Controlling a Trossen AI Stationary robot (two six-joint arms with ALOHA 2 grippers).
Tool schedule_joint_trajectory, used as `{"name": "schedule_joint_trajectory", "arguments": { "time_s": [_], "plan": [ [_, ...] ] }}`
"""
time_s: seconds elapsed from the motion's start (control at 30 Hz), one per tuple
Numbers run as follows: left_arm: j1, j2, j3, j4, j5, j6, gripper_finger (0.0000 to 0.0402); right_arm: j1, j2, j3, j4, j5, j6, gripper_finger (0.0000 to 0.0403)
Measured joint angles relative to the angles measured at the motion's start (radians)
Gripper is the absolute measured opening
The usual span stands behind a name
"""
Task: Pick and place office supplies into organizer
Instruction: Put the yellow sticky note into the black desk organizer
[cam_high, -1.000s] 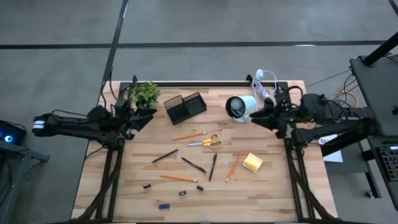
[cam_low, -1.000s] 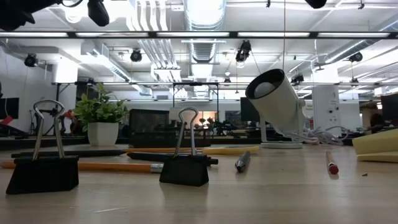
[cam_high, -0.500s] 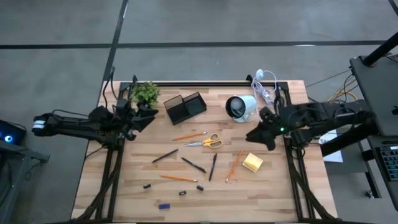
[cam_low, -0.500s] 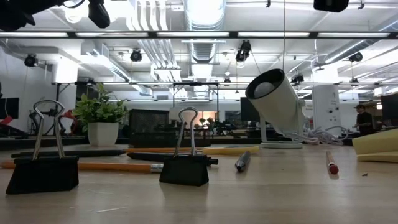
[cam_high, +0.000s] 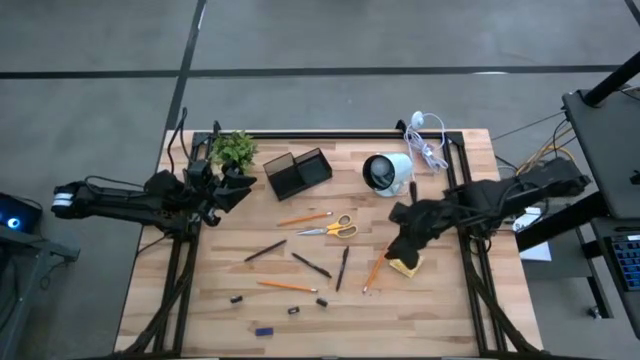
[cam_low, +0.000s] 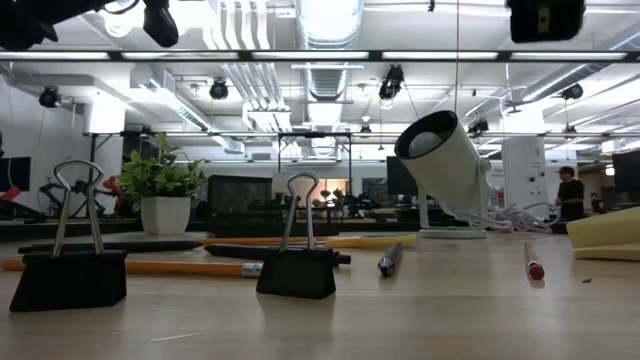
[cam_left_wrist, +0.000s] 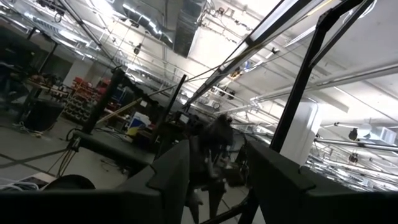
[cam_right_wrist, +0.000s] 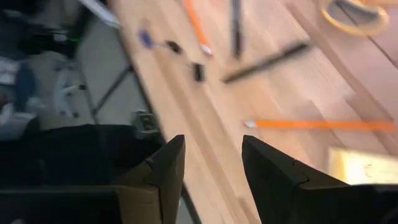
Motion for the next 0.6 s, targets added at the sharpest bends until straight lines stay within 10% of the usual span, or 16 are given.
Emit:
{"name": "schedule_joint_trajectory", "arguments": {
  "time_s": [0.6],
  "plan": [
    [0.0, 0.001, -0.003, 0.007, -0.002, 0.004, 0.0146, 0.002, 0.218, -0.001, -0.234, -0.032, 0.09, 0.014]
  ]
}}
